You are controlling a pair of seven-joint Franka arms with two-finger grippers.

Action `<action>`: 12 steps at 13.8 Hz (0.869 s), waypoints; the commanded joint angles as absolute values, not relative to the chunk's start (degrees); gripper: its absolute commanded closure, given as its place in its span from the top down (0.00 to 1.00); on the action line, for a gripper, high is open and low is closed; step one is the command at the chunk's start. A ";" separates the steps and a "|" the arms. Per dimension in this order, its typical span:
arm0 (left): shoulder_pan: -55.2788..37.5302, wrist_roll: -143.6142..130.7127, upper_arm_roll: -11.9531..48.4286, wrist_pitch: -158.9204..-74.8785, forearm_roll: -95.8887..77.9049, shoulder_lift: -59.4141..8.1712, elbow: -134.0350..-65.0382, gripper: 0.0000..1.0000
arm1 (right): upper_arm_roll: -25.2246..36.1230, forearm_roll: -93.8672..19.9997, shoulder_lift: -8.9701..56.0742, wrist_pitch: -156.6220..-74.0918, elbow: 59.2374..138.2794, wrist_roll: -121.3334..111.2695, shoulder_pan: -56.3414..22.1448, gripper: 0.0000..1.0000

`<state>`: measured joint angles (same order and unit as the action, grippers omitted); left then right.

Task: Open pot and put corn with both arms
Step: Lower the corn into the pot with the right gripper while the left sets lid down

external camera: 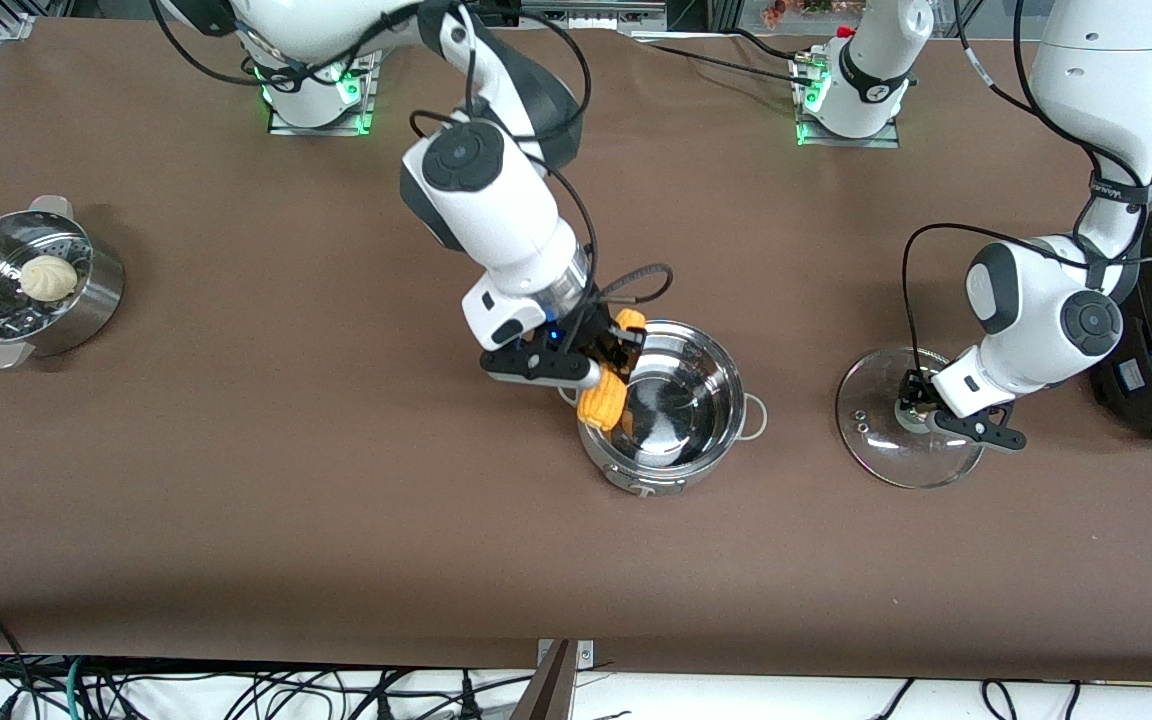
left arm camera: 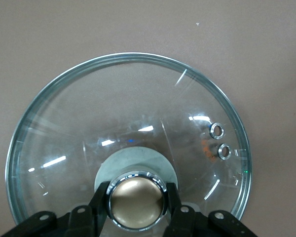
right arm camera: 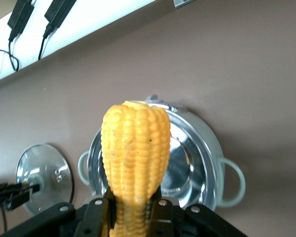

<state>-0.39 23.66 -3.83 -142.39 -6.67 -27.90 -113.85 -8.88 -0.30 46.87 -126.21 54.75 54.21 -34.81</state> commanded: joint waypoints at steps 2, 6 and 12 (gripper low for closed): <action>-0.70 24.70 -4.31 -143.79 -8.35 -28.65 -114.43 0.99 | -4.31 0.09 54.57 -131.64 48.43 55.19 -39.11 0.02; -0.62 24.26 -4.31 -143.18 -8.26 -26.12 -117.06 1.00 | -4.40 0.00 56.07 -135.44 47.99 55.28 -40.07 0.00; 0.62 24.26 -4.22 -140.36 -8.00 -11.62 -123.05 1.00 | -0.45 0.09 58.26 -135.27 47.99 58.36 -43.94 0.01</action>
